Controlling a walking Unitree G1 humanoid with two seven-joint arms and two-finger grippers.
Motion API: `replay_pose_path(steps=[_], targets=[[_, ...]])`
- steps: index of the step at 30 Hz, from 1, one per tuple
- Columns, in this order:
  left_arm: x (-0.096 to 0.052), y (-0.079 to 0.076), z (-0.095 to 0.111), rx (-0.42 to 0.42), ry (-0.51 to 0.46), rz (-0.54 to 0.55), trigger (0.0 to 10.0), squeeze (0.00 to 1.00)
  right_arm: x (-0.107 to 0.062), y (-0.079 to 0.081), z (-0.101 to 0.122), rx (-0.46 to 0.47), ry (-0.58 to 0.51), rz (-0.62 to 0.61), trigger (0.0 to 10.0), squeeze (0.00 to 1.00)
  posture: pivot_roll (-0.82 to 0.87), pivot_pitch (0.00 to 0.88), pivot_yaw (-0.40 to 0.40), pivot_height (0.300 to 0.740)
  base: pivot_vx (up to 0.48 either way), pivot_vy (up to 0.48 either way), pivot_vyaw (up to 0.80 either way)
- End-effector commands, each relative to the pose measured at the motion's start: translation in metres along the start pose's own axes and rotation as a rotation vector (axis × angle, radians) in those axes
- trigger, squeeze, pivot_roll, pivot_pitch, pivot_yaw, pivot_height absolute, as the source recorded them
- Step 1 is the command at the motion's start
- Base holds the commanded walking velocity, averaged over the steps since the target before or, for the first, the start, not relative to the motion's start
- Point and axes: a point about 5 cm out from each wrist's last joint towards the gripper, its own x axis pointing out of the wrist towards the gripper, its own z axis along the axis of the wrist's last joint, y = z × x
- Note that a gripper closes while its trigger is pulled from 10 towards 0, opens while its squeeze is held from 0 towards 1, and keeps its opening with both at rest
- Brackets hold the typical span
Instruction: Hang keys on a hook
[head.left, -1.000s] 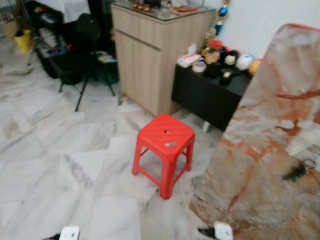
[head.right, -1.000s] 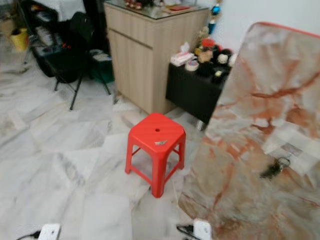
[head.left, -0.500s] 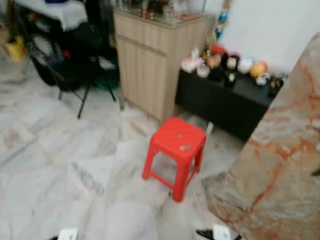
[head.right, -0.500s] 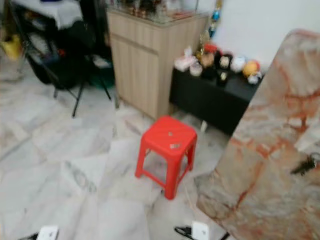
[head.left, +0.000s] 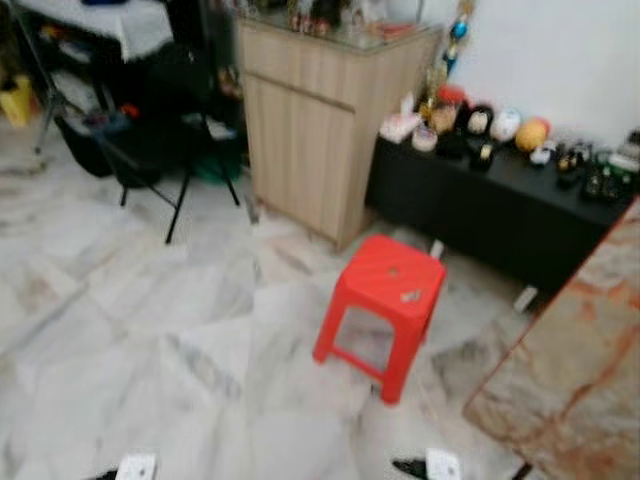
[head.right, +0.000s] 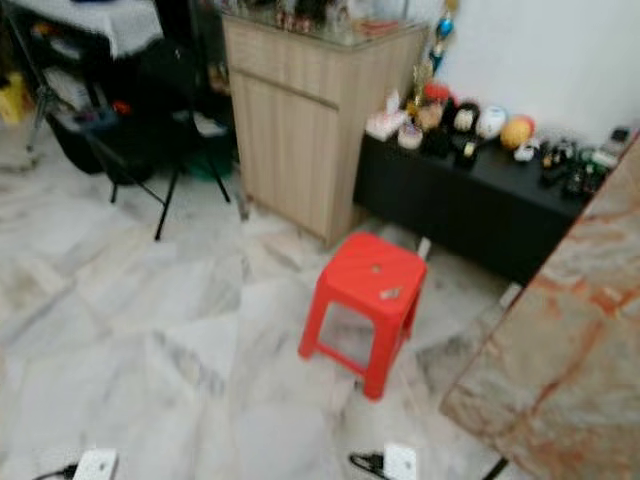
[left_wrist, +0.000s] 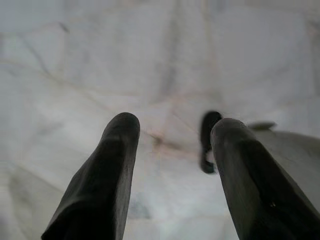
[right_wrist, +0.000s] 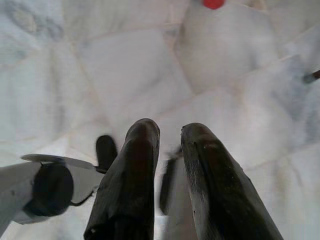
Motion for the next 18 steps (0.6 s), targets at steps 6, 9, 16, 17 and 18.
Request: replay_pose_path(steps=[6,9,16,17,18], targets=[[0.0013,-0.0072,0.0005,0.011,-0.002,-0.022,10.0,0.0,-0.0018,-0.0108,-0.0045,-0.008,0.015,-0.043,10.0,0.0,0.06,0.0,-0.04,0.74,0.0,0.0,-0.52],[0.0013,-0.0073,0.0006,0.008,-0.005,-0.021,10.0,0.0,-0.0018,-0.0109,-0.0043,-0.014,0.016,-0.043,10.0,0.0,0.06,0.0,-0.04,0.74,0.0,0.0,-0.77],[0.0014,-0.0077,0.0003,0.007,-0.004,-0.021,10.0,0.0,-0.0018,-0.0114,-0.0046,-0.02,0.02,-0.045,10.0,0.0,0.06,0.0,-0.041,0.74,0.0,0.0,-0.75],[0.0014,-0.0077,0.0003,0.007,-0.004,-0.021,10.0,0.0,-0.0018,-0.0114,-0.0046,-0.021,0.02,-0.045,10.0,0.0,0.06,0.0,-0.041,0.74,0.0,0.0,-0.74],[0.0014,-0.0077,0.0003,0.006,-0.005,-0.021,10.0,0.0,-0.0018,-0.0114,-0.0046,-0.021,0.02,-0.045,10.0,0.0,0.06,0.0,-0.041,0.74,0.0,0.0,-0.74]])
